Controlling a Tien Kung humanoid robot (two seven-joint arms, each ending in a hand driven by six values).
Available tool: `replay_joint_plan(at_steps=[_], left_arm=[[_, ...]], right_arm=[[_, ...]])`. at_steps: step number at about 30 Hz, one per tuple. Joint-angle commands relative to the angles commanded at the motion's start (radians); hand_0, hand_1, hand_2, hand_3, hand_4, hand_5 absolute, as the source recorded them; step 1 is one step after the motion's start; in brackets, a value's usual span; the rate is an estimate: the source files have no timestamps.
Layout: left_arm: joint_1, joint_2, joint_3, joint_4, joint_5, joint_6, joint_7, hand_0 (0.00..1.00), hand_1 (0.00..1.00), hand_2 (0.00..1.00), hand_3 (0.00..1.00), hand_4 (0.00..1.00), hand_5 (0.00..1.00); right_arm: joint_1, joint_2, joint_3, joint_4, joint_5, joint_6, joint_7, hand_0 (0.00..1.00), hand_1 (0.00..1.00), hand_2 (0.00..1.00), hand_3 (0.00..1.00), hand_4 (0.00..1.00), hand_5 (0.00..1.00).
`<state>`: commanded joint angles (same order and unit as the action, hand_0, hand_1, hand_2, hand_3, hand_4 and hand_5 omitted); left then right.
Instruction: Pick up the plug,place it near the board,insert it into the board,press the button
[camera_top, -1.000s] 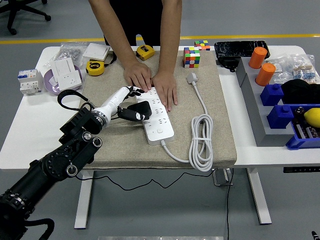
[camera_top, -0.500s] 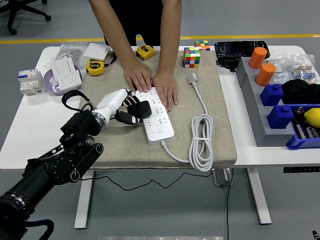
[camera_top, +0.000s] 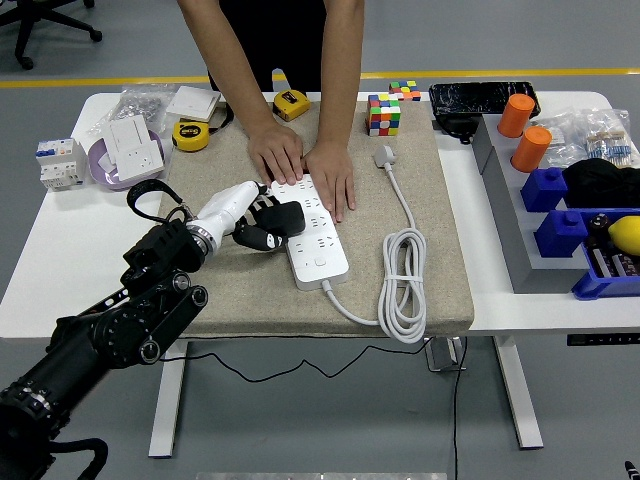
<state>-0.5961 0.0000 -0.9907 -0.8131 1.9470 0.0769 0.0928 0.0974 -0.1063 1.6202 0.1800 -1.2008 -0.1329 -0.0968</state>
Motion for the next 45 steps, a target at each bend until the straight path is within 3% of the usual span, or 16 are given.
replay_joint_plan(at_steps=[2,3,8,9,29,45], left_arm=[[0.000,0.000,0.001,-0.001,-0.009,-0.005,0.000,0.319,0.476,0.483,0.510,0.779,0.199],[0.001,0.000,0.001,-0.002,-0.011,-0.006,0.000,0.272,0.244,0.251,0.334,0.758,0.296],[0.005,0.000,0.002,-0.002,-0.041,-0.015,-0.002,0.272,0.244,0.251,0.334,0.758,0.296],[0.006,0.000,0.002,-0.001,-0.049,-0.017,-0.003,0.252,0.110,0.151,0.241,0.736,0.376],[0.010,0.000,0.002,0.015,-0.068,-0.008,-0.016,0.237,0.069,0.131,0.219,0.734,0.399],[0.012,0.000,-0.007,0.007,-0.147,-0.004,-0.034,0.239,0.066,0.131,0.218,0.729,0.415]], right_arm=[[-0.001,0.000,0.000,0.000,-0.001,0.000,0.000,0.767,0.770,0.767,0.828,0.998,0.998],[-0.001,-0.001,0.001,0.000,-0.002,0.000,0.000,0.767,0.770,0.768,0.829,0.998,0.998],[-0.004,0.000,0.000,0.000,-0.002,0.000,-0.001,0.767,0.770,0.768,0.829,0.998,0.998],[-0.004,0.000,-0.001,0.000,-0.002,0.001,-0.001,0.767,0.770,0.768,0.827,0.998,0.998],[-0.006,-0.002,-0.002,0.000,-0.001,0.001,0.000,0.766,0.770,0.768,0.829,0.998,0.998],[-0.003,0.000,0.001,0.000,-0.002,0.001,0.000,0.767,0.770,0.768,0.828,0.998,0.998]])
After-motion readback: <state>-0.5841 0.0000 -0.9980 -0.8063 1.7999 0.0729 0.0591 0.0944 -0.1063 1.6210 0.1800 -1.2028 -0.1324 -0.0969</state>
